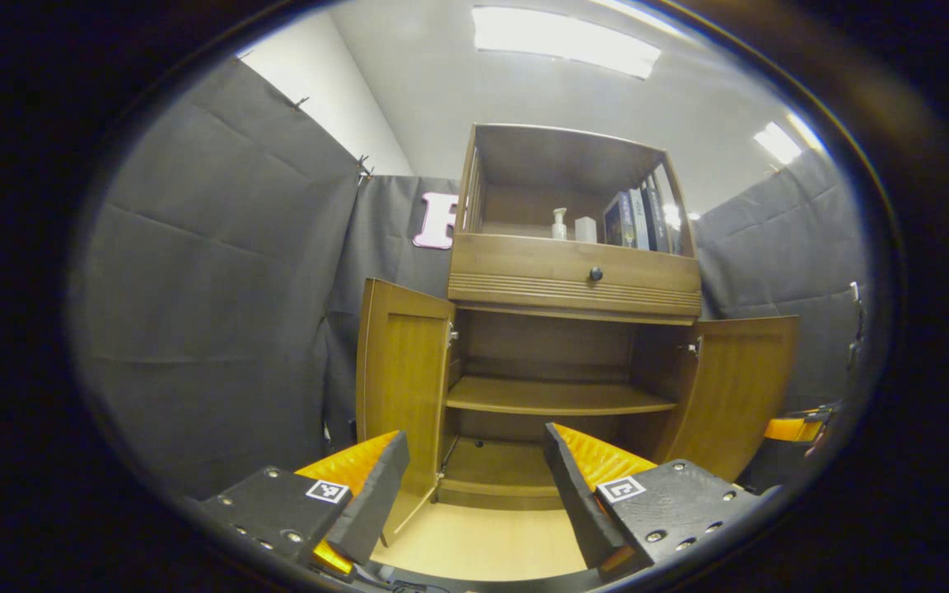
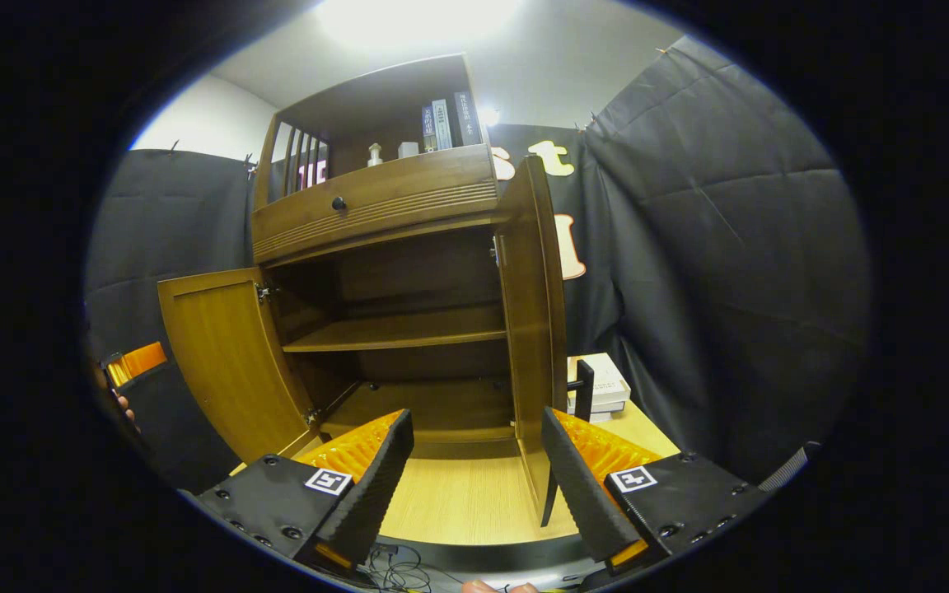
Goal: Open the right door of the double-door shoe cabinet with the right hand, and open the left door with the left hand.
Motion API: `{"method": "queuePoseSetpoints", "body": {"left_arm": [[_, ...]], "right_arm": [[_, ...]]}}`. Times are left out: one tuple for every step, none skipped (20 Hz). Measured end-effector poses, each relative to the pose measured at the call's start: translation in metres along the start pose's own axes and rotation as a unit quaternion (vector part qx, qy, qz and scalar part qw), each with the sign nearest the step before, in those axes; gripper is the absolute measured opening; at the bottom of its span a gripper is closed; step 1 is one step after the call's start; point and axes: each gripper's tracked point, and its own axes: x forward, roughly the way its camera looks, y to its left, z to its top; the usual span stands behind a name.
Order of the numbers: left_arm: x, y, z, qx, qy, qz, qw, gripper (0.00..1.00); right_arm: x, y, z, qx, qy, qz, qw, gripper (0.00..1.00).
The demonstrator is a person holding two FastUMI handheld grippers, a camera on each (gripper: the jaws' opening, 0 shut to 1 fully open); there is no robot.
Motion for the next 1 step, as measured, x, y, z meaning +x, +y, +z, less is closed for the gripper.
{"method": "queuePoseSetpoints", "body": {"left_arm": [[0.0052, 0.0015, -0.0032, 0.001, 0.000, -0.005, 1.000, 0.93]], "right_arm": [[0.0013, 0.0005, 0.0006, -0.005, -0.002, -0.006, 1.000, 0.98]]}}
